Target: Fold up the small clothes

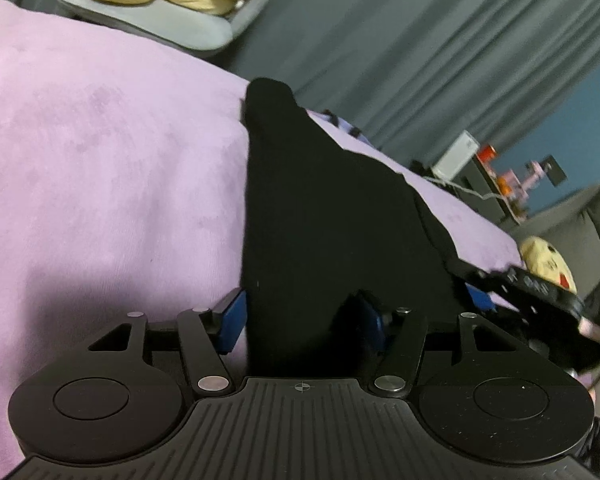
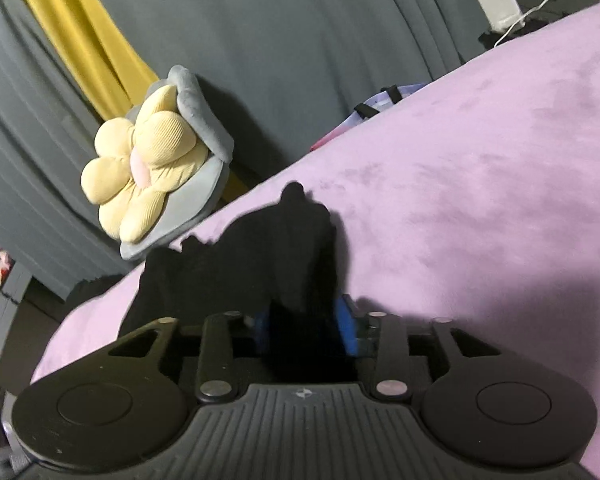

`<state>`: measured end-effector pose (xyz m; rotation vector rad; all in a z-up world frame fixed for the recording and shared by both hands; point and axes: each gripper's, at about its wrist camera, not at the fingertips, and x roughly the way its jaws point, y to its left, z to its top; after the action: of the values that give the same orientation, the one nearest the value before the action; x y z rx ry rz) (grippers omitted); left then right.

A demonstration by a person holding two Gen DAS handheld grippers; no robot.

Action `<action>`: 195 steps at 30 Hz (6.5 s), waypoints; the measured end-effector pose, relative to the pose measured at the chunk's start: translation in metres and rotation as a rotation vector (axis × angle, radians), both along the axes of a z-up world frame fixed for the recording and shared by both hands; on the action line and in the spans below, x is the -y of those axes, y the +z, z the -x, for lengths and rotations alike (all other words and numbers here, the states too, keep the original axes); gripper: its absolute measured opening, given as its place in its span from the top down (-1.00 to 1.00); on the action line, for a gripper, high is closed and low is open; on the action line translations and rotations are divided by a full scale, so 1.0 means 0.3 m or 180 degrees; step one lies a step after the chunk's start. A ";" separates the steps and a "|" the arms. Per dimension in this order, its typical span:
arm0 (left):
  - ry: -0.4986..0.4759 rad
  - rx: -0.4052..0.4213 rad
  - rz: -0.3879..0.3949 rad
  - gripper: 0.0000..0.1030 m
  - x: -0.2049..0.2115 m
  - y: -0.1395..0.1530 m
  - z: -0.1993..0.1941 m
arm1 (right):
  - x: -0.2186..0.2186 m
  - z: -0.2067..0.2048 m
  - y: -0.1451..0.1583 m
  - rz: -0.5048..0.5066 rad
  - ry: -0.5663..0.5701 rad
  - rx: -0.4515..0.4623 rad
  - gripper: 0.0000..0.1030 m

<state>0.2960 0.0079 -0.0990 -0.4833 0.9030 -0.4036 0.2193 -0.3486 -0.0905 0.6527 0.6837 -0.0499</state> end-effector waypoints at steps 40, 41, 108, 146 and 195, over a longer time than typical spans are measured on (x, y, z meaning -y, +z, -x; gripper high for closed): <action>0.0345 -0.0495 0.0930 0.40 -0.087 -0.031 -0.223 | -0.033 -0.139 -0.053 -0.1078 0.0353 -0.0053 0.61; 0.0334 -0.0466 0.0931 0.41 -0.102 -0.012 -0.210 | -0.053 -0.131 -0.041 -0.1055 0.0389 -0.0046 0.62; 0.1015 -0.0305 -0.0625 -0.46 -0.392 0.037 0.619 | -0.468 0.520 -0.037 -0.0803 0.0468 -0.0773 0.37; 0.0995 -0.0292 -0.1416 -0.54 -0.368 0.040 0.651 | -0.706 0.596 0.069 0.1155 0.0880 -0.1322 0.32; 0.0615 -0.0460 -0.2009 -0.86 -0.223 0.184 0.693 | -0.835 0.551 0.239 0.1563 0.0670 -0.1494 -0.78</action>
<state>0.0882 0.0748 -0.0438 -0.0147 1.0544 0.1027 0.0539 -0.0980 -0.0188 0.0871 1.1424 -0.1739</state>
